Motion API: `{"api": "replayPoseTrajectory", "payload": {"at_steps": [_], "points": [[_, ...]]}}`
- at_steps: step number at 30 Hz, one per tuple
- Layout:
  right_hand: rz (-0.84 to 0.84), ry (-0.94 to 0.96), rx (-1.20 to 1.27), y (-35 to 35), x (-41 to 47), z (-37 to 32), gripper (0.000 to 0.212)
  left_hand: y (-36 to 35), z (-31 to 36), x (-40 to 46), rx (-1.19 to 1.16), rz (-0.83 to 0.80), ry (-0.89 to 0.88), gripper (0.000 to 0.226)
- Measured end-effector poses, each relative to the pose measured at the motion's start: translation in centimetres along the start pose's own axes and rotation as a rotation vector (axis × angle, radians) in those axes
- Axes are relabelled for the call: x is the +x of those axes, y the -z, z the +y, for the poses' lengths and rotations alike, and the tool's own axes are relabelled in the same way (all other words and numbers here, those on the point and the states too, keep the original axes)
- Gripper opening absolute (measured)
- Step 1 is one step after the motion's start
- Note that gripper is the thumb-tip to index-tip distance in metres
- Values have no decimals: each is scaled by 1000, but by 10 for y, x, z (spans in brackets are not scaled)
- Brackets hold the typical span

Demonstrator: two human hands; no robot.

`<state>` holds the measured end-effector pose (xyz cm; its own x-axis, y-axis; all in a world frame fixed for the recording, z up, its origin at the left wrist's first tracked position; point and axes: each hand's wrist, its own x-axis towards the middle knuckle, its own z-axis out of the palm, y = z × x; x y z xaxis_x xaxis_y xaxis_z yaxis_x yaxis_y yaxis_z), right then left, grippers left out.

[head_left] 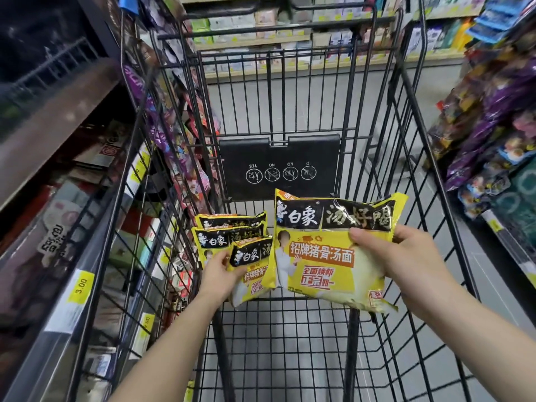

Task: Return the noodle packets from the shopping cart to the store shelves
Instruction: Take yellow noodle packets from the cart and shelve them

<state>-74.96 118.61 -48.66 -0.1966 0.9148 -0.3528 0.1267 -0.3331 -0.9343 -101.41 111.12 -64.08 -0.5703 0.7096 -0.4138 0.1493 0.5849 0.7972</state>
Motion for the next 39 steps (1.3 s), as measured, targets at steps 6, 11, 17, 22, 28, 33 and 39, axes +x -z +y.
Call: {"api": "replayPoseTrajectory", "payload": {"at_steps": [6, 11, 17, 22, 28, 33, 39], "points": [[11, -45, 65, 2, -8, -27, 10, 38, 60, -23, -41, -88, -66, 60], [7, 5, 61, 14, -21, -92, 13, 81, 146, -65, -71, -96, -172, 64], [-1, 134, 57, 40, -56, -196, 9, 149, 245, -117, -185, -148, -231, 46], [39, 197, 64, 81, -110, -278, 15, 191, 327, -162, -254, -224, -303, 39], [155, 232, 100, 131, -201, -337, 43, 201, 410, -216, -268, -464, -453, 58], [317, 302, 170, 172, -287, -345, 16, 173, 459, -269, -264, -664, -530, 39], [609, 284, 185, 227, -398, -322, 33, 111, 505, -337, -182, -926, -632, 45]]}}
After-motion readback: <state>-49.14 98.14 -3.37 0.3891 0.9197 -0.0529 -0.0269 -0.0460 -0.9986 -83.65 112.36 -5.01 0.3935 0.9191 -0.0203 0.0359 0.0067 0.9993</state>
